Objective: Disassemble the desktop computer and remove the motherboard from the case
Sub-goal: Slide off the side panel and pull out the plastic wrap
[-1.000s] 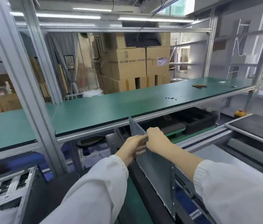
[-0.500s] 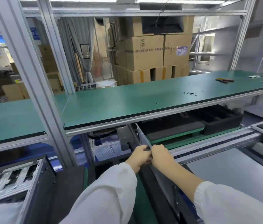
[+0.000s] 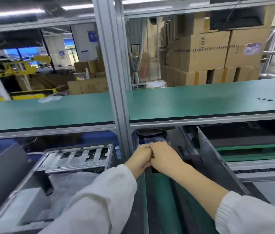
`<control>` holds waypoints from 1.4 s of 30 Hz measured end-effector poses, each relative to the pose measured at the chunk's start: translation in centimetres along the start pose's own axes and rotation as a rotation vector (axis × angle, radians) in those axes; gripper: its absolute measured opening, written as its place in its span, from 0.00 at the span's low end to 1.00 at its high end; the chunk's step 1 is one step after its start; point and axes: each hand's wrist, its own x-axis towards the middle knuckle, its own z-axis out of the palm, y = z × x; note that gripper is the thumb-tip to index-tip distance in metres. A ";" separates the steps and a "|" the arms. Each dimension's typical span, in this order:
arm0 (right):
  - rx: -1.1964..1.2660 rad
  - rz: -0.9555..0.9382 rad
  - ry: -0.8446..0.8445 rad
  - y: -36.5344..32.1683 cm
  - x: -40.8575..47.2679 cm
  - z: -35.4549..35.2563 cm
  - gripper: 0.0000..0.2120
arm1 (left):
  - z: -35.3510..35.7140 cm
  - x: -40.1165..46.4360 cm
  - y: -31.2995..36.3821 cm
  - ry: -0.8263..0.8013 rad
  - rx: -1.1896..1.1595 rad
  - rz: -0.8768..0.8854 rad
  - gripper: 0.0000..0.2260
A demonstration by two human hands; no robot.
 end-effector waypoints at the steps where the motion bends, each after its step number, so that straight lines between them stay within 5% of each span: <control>1: 0.027 -0.024 -0.001 -2.3 0.2 0.7 0.17 | -2.6 -0.9 0.1 0.012 0.017 0.010 0.14; 7: 0.121 -0.160 -0.031 -16.8 1.2 6.5 0.17 | -18.9 -6.3 -0.9 0.022 0.058 0.030 0.13; 11: 0.100 -0.140 -0.176 -23.3 2.1 13.7 0.16 | -29.5 -8.8 -3.6 0.073 0.352 -0.027 0.08; 15: -0.125 -0.050 -0.448 -24.7 2.7 20.6 0.32 | -36.4 -10.6 -6.7 0.109 0.645 -0.081 0.04; 21: -0.437 -0.046 -0.439 -24.5 3.5 23.2 0.18 | -39.3 -11.6 -9.4 0.105 0.462 -0.069 0.05; 27: -0.364 -0.124 -0.310 -26.0 4.9 20.4 0.03 | -40.0 -12.6 -9.3 0.153 0.289 -0.073 0.05; 30: -0.331 -0.169 -0.157 -26.9 5.7 16.1 0.13 | -40.6 -13.3 -8.5 0.276 0.202 -0.094 0.14; 34: -0.047 -0.146 -0.023 -28.2 5.8 10.4 0.04 | -40.4 -14.4 -6.5 0.231 0.011 -0.113 0.22; 36: 0.185 -0.223 -0.030 -29.8 5.6 7.4 0.12 | -39.6 -14.8 -5.5 0.113 -0.006 -0.026 0.25; 38: 0.329 -0.372 -0.091 -32.6 4.8 5.4 0.10 | -38.6 -15.3 -4.6 0.043 -0.092 0.127 0.24; 42: 0.525 -0.450 -0.155 -38.2 3.7 5.5 0.21 | -39.7 -17.0 -3.1 0.158 -0.427 0.338 0.20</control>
